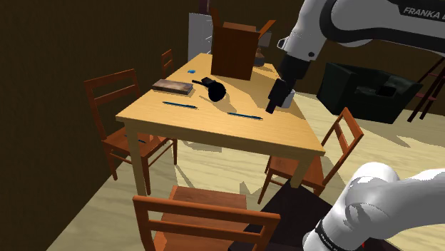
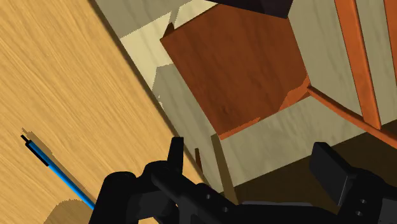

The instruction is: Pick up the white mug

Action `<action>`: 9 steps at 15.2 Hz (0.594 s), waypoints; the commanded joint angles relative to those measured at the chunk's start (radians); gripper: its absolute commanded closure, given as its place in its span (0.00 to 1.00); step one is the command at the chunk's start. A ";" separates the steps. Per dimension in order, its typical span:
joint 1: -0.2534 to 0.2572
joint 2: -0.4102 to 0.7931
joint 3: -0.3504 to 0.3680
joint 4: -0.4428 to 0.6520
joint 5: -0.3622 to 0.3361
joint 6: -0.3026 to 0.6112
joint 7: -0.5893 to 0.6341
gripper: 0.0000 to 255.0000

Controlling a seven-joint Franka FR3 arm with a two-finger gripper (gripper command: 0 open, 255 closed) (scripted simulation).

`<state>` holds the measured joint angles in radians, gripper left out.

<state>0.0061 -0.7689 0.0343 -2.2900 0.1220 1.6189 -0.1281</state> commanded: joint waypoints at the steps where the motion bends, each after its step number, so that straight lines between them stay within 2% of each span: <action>1: 0.000 0.000 0.000 0.000 0.000 0.000 0.000 0.00; 9: -0.056 0.141 -0.141 0.053 -0.097 0.054 -0.165 0.00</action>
<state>-0.0430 -0.6502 -0.0889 -2.2471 0.0364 1.6642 -0.2706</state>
